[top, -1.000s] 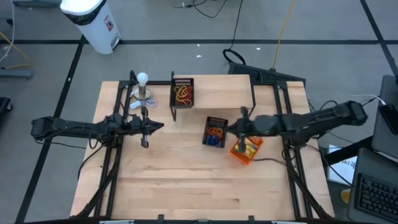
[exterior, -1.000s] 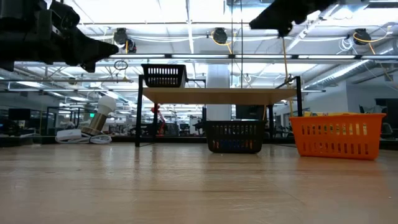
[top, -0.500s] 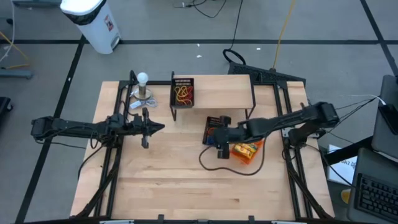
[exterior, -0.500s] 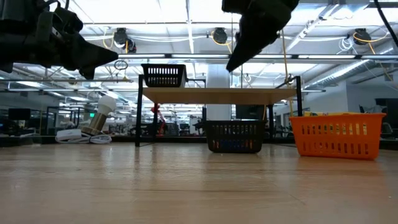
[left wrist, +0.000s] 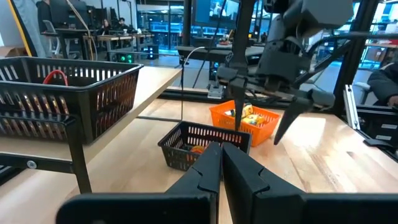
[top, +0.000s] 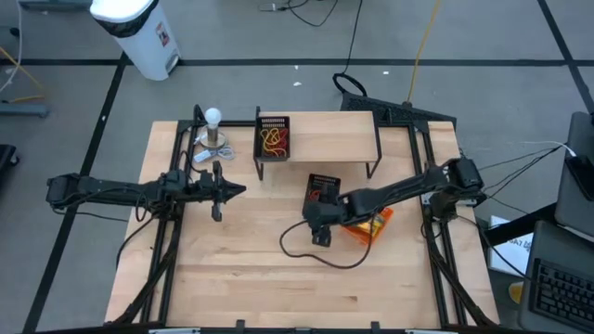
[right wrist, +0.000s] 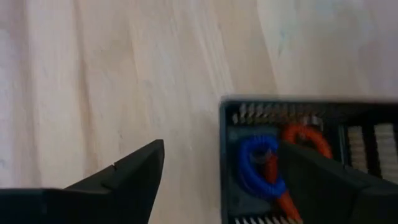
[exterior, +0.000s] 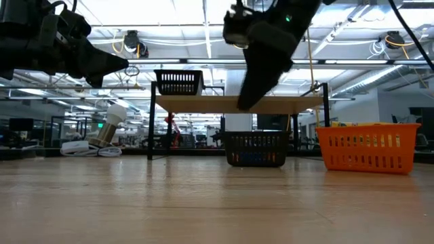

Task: Pick & Place Office Desk Supplies
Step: Put the right black bin filled with spring keychains on the shelf

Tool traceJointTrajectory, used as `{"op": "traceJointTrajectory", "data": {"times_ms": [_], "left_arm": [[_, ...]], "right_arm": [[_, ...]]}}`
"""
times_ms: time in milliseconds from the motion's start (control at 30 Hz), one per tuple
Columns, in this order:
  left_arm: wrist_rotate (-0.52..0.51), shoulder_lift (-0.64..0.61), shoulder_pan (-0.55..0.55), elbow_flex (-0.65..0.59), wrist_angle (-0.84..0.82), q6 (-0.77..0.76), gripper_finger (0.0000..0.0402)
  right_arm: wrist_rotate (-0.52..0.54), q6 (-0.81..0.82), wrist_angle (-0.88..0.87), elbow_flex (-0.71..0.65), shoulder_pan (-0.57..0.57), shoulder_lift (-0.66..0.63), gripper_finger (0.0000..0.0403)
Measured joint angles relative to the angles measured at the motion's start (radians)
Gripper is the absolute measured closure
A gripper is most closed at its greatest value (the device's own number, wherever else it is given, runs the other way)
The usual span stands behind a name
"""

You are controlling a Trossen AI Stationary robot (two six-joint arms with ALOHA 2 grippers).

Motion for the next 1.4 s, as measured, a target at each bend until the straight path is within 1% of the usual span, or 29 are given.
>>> {"op": "traceJointTrajectory", "data": {"times_ms": [200, 667, 767, 933, 1100, 1400], "left_arm": [[0.0, 0.0, 0.0, 0.0, -0.002, 0.0, 0.0382], [0.0, 0.0, 0.0, 0.0, -0.022, -0.01, 0.0382], [0.0, 0.0, 0.0, 0.0, -0.023, -0.017, 0.0382], [0.0, 0.0, 0.0, 0.0, -0.023, -0.025, 0.0382], [0.0, 0.0, 0.0, 0.0, -0.023, -0.045, 0.0382], [0.001, 0.0, 0.0, 0.0, -0.023, -0.065, 0.0382]], "right_arm": [[0.001, 0.024, -0.026, 0.0, 0.008, 0.032, 0.012], [0.0, 0.031, -0.045, 0.0, 0.005, 0.109, 0.0122], [0.0, 0.031, -0.051, 0.0, 0.004, 0.124, 0.013], [0.004, 0.036, -0.103, 0.0, 0.003, 0.129, 0.0164], [0.006, 0.056, -0.102, 0.0, -0.013, 0.129, 0.0207], [0.004, 0.045, -0.093, -0.001, -0.028, 0.138, 0.0302]]}}
